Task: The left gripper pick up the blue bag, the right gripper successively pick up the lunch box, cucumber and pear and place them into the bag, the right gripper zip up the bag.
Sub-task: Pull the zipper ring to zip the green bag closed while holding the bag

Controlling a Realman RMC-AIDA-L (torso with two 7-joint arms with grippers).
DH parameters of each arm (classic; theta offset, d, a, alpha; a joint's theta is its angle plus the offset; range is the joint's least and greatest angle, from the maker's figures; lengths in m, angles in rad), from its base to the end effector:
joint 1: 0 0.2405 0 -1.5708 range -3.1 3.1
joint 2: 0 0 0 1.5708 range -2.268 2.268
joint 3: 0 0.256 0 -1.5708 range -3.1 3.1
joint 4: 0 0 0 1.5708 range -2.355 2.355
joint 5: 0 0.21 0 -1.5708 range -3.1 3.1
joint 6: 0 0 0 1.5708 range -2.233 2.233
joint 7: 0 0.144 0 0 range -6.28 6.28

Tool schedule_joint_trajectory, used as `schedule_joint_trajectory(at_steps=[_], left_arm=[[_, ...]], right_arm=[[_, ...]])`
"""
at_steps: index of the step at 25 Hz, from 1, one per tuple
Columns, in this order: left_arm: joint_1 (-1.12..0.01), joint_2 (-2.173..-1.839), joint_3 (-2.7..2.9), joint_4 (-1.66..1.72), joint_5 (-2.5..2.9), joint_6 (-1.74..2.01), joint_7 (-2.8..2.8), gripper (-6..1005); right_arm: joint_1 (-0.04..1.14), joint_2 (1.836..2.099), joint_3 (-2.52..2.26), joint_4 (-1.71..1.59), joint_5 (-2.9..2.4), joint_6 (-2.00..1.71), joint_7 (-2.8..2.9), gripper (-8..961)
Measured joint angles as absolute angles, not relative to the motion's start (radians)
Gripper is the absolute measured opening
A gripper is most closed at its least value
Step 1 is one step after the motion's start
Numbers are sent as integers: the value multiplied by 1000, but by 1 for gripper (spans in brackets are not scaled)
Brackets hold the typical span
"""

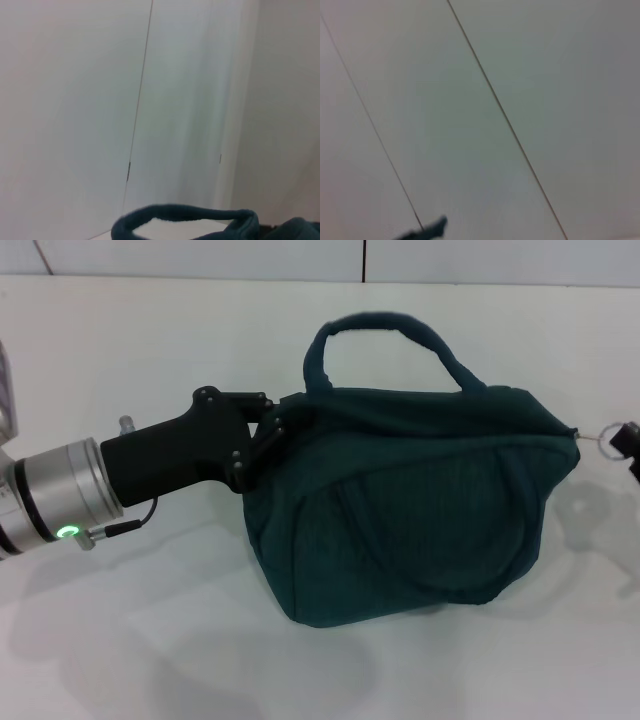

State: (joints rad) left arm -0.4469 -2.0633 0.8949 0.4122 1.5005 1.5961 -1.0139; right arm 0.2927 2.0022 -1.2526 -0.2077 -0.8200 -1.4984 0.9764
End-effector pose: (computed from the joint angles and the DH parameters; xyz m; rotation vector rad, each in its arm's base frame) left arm -0.2574 0.3025 -0.0161 -2.5234 -0.4183 -1.1091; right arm 0.3222 0.2716 0.0013 -2.0588 0.8116 1.1783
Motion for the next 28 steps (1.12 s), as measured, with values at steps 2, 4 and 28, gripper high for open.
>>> schedule_joint_trajectory(at_steps=[2, 4, 28], left_arm=[[-447, -2063, 894, 412, 1501, 1597, -1014, 58], [-446, -2064, 894, 412, 1502, 1598, -1014, 58], [-437, -2063, 894, 416, 1501, 1597, -1012, 56]], right_arm=[[296, 2002, -1265, -203, -824, -1473, 976, 13], [299, 2002, -1276, -198, -826, -1462, 976, 13], [332, 2009, -1305, -181, -870, -1406, 954, 14]])
